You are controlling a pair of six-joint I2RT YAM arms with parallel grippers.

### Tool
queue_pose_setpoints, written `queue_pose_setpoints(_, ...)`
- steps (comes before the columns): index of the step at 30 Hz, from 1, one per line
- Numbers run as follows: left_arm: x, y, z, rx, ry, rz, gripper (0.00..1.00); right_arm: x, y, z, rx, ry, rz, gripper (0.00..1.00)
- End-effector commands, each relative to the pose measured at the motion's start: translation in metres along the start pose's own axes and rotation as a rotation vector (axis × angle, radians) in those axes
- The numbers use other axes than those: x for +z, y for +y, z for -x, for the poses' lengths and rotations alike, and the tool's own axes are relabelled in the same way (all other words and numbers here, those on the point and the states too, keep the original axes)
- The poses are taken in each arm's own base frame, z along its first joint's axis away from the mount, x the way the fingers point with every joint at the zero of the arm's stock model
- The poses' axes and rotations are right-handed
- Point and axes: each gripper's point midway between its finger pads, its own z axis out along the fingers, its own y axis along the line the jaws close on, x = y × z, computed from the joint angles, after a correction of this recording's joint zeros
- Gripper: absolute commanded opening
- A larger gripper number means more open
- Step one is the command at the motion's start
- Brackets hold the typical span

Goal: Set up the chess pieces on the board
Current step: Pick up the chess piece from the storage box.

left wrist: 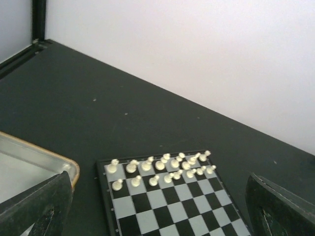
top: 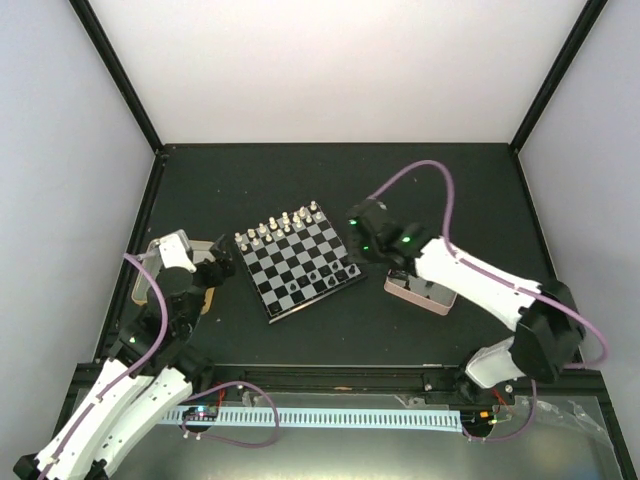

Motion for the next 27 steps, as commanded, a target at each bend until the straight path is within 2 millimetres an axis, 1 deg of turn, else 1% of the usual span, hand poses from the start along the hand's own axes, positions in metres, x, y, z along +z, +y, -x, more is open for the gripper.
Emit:
queue_pose_setpoints(1, 0.004, -0.032, 0.002, 0.06, 0.012, -0.148, 0.98, -0.011, -0.105, 0.002, 0.149, -0.065, -0.267, 0.39)
queue_pose_setpoints(2, 0.005, -0.037, 0.0, 0.068, 0.02, -0.169, 0.98, -0.017, -0.13, -0.004, 0.179, -0.068, -0.321, 0.41)
queue_pose_setpoints(3, 0.006, -0.041, -0.002, 0.074, 0.03, -0.188, 0.98, -0.021, -0.149, -0.005, 0.211, -0.072, -0.363, 0.41)
queue_pose_setpoints(5, 0.008, -0.048, -0.006, 0.086, 0.051, -0.218, 0.98, -0.022, -0.186, -0.021, 0.264, -0.038, -0.437, 0.41)
queue_pose_setpoints(8, 0.011, -0.056, -0.011, 0.092, 0.077, -0.251, 0.98, -0.015, -0.221, -0.042, 0.332, 0.022, -0.478, 0.41)
queue_pose_setpoints(10, 0.012, -0.058, -0.012, 0.093, 0.086, -0.26, 0.98, -0.007, -0.233, -0.055, 0.348, 0.066, -0.481, 0.41)
queue_pose_setpoints(14, 0.015, -0.062, -0.015, 0.094, 0.099, -0.272, 0.97, 0.013, -0.244, -0.072, 0.36, 0.161, -0.444, 0.41)
queue_pose_setpoints(17, 0.016, -0.065, -0.019, 0.091, 0.114, -0.285, 0.97, 0.024, -0.244, -0.075, 0.344, 0.203, -0.404, 0.4)
queue_pose_setpoints(19, 0.017, -0.065, -0.021, 0.091, 0.124, -0.286, 0.97, 0.027, -0.244, -0.074, 0.337, 0.208, -0.397, 0.39)
queue_pose_setpoints(27, 0.019, -0.065, -0.024, 0.087, 0.135, -0.282, 0.97, 0.037, -0.251, -0.078, 0.34, 0.234, -0.41, 0.27)
